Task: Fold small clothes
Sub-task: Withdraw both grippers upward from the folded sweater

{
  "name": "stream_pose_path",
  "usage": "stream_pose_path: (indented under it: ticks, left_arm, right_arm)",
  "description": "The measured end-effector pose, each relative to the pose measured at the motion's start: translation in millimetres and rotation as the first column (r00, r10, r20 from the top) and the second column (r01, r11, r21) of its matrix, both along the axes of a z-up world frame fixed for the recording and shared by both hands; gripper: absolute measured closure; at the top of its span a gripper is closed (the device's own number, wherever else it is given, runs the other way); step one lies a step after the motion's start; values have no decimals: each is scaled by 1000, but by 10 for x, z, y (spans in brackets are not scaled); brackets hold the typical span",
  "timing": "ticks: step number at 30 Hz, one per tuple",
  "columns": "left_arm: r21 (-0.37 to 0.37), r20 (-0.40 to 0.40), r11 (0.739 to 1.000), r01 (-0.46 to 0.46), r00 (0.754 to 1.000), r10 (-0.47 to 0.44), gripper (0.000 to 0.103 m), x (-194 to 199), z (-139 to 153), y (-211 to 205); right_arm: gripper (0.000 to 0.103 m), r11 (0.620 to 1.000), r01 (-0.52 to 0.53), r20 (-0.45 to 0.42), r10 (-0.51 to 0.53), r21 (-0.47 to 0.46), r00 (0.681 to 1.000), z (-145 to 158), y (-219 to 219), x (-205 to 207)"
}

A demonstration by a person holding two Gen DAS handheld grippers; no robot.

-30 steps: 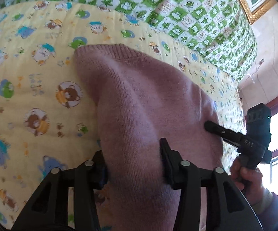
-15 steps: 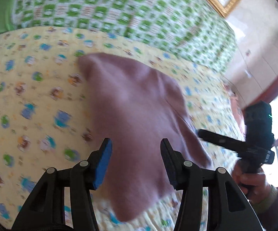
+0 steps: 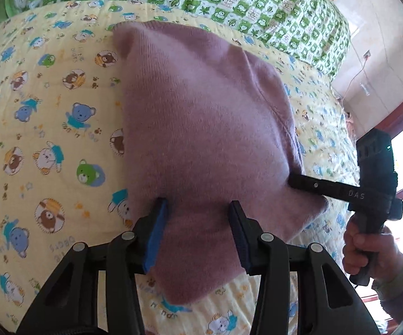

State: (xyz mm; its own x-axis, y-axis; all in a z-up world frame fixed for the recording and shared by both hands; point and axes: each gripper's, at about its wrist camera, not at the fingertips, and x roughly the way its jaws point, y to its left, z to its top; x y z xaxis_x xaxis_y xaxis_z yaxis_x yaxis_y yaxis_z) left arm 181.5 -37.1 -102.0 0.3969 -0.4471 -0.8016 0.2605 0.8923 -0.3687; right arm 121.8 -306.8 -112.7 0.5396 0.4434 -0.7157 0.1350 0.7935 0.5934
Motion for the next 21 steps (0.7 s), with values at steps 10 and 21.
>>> stream_pose_path:
  ticks: [10,21]
  left_arm:
    - [33,79,996,-82,994,79,32,-413,356,195]
    - [116,173,986,-123,980,102,26,-978,453,261]
  right_arm:
    - [73,990,-9,96,23,-141,995,568,276,-279]
    - [56,966,16,143,21,-257,990,686,583,-813]
